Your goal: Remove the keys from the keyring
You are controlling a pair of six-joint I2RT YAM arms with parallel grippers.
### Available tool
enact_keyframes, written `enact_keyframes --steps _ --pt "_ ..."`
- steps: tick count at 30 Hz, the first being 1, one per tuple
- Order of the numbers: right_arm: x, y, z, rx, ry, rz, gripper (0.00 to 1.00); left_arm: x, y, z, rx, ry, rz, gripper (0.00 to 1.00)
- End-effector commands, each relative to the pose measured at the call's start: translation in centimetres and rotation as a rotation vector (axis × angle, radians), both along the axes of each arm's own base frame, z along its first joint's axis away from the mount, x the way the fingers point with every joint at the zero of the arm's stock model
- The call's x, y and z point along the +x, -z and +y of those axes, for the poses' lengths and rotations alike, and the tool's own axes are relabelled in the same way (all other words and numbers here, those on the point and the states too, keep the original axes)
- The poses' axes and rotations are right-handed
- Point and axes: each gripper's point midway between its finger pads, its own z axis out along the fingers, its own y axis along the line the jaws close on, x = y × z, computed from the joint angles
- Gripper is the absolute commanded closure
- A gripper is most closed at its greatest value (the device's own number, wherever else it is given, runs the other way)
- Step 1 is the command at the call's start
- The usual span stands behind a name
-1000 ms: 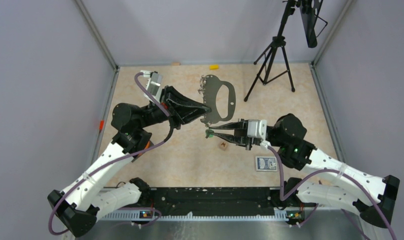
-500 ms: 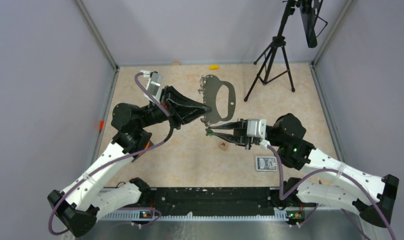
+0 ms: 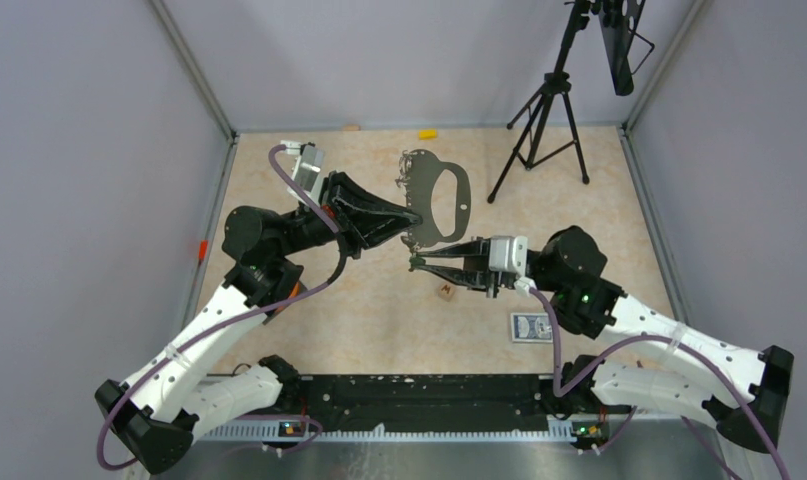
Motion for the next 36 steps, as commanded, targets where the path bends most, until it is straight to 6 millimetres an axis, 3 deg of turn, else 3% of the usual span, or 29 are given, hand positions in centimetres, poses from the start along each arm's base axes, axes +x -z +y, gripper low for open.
enact_keyframes --steps 1,36 --pt "-0.8 -1.7 -0.1 0.056 -0.024 -0.024 0.83 -0.6 -1.7 0.7 -0.056 -0.010 -0.050 1.00" --pt "-0.3 0.4 0.2 0.009 -0.010 -0.006 0.76 -0.7 -1.7 0.8 -0.059 -0.012 -0.046 1.00"
